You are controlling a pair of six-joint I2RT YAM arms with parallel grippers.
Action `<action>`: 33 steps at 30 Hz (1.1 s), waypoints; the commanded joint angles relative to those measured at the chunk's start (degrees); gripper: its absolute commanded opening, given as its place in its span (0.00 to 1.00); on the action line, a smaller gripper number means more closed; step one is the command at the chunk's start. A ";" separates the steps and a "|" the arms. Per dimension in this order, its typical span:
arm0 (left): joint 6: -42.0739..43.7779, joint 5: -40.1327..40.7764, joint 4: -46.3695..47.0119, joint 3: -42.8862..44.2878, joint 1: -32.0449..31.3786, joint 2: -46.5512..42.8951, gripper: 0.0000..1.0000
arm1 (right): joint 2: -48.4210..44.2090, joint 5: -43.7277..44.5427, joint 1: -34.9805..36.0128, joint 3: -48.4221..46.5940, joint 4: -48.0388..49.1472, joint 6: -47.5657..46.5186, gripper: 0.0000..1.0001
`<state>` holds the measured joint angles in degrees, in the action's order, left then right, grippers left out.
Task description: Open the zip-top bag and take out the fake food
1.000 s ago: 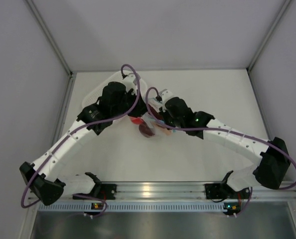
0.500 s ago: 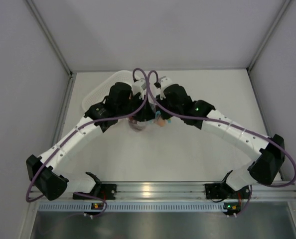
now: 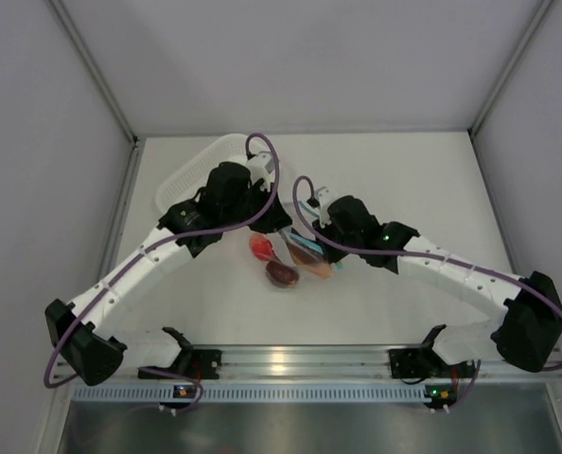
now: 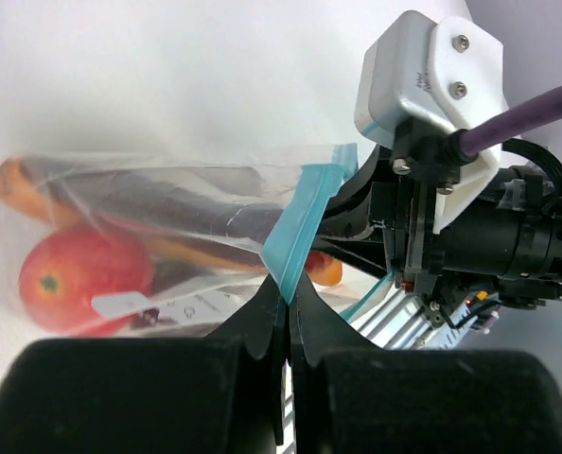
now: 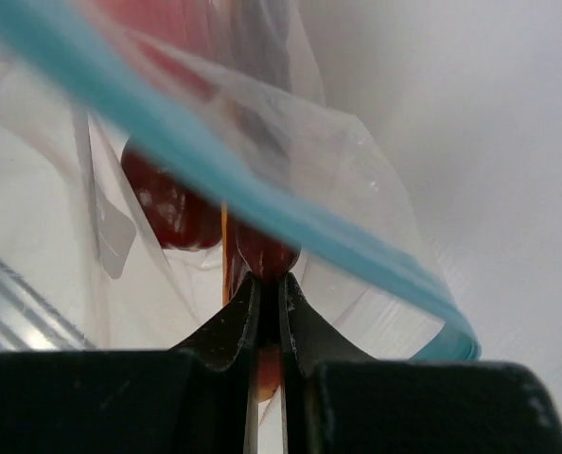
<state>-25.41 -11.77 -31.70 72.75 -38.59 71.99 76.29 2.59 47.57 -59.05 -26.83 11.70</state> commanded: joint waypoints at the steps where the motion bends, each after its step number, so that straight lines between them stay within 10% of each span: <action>1: -0.87 0.97 2.60 2.57 0.97 -0.09 0.00 | -4.75 -6.98 -0.55 3.41 4.94 2.88 0.00; 19: -3.25 -6.86 8.76 -5.25 -0.70 1.05 0.00 | -3.43 -9.01 -4.58 8.07 10.22 14.40 0.38; 33: -2.09 -4.42 9.47 -5.16 -5.09 4.13 0.00 | 6.15 -16.04 -7.32 -1.43 0.46 9.21 0.37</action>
<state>-27.31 -18.72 -26.06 67.26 -43.03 76.47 81.78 -10.96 39.88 -58.48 -24.14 23.09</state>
